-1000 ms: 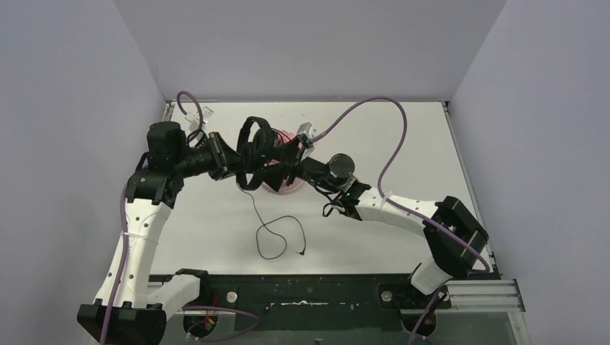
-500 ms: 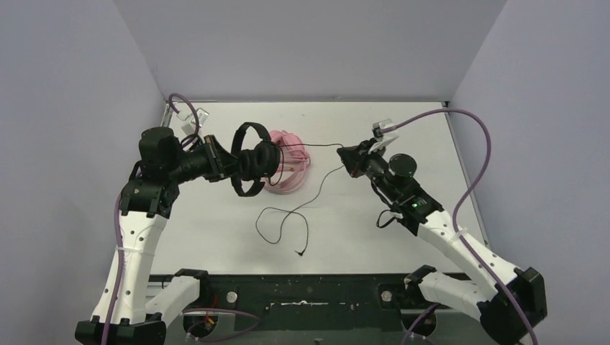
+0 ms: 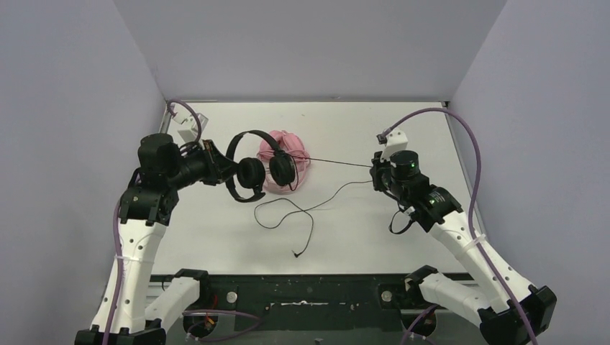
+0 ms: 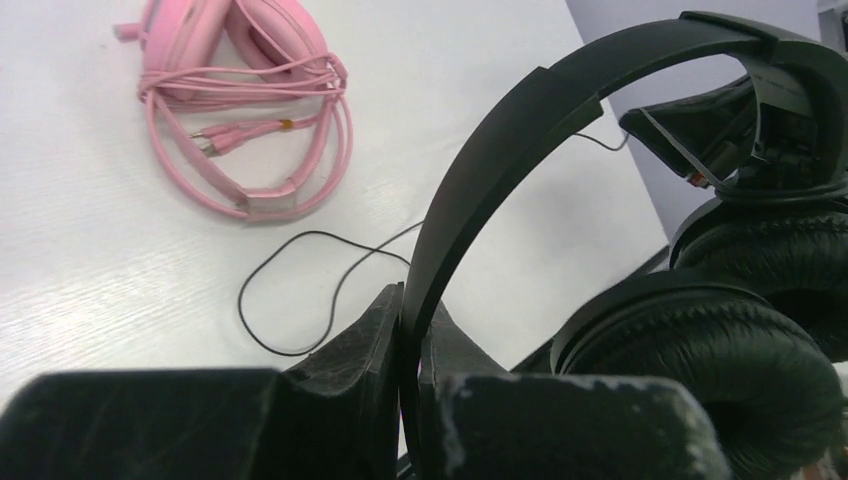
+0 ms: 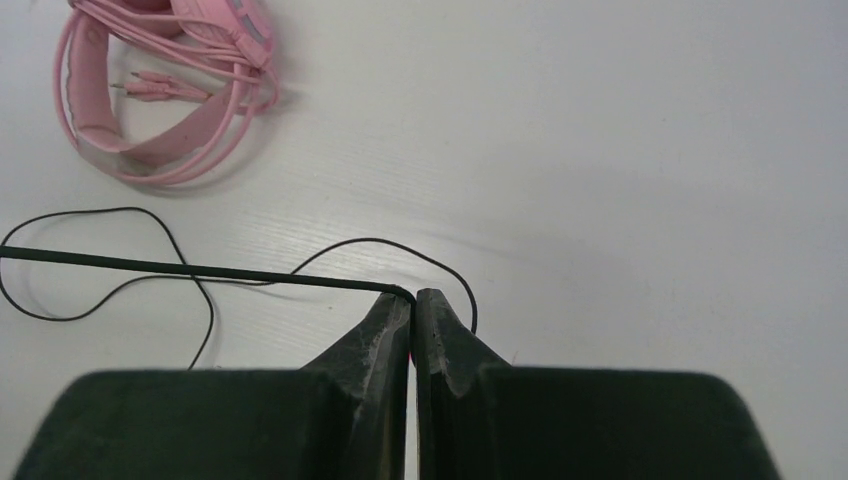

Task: Wrap the headphones
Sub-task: Wrap the headphones cable around the headphones.

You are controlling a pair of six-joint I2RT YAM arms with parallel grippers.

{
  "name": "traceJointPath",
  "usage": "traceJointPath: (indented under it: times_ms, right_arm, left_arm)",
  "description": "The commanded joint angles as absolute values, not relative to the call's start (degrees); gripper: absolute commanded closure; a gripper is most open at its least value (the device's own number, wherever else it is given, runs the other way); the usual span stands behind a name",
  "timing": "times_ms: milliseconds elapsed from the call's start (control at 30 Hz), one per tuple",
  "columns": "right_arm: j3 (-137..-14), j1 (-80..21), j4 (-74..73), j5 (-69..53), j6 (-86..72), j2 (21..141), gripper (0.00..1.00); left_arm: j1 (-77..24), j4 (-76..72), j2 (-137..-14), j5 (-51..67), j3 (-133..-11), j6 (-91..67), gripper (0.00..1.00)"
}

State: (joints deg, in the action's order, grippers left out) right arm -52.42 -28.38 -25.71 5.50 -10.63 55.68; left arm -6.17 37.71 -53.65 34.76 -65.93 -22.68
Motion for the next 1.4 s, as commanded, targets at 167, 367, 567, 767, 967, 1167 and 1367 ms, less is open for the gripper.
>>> traceJointPath:
  times_ms: [167, 367, 567, 767, 967, 1167, 1367]
  right_arm:
    - [-55.71, -25.75, -31.86, 7.98, -9.02, 54.03, 1.00]
    - [-55.82, -25.84, -25.78, -5.27, -8.95, 50.25, 1.00]
    - [-58.46, -25.70, -27.01, -2.73, -8.71, 46.31, 1.00]
    - [-58.76, -25.75, -25.65, -6.39, -7.87, 43.71, 1.00]
    - [-55.59, -25.81, -21.71, -17.74, -13.66, 52.37, 1.00]
    - [-51.35, -33.67, -10.01, -27.18, -18.90, 61.20, 1.00]
    - [-54.05, -47.31, -10.39, -32.51, -14.30, 63.37, 1.00]
  left_arm:
    - [-7.63, 29.95, -45.03, 22.45, -60.91, -9.46, 1.00]
    - [-15.49, 20.03, -39.26, 17.18, -52.68, 2.62, 1.00]
    - [-18.65, 13.49, -36.96, 13.22, -47.40, 3.58, 1.00]
    - [-18.68, 10.40, -36.83, 13.41, -45.54, -0.33, 1.00]
    - [-18.63, 9.30, -41.78, 17.39, -50.26, -19.17, 1.00]
    - [-18.55, 15.15, -46.66, 7.34, -55.59, -37.43, 1.00]
    - [-17.93, 18.47, -50.60, -6.15, -59.52, -38.34, 1.00]
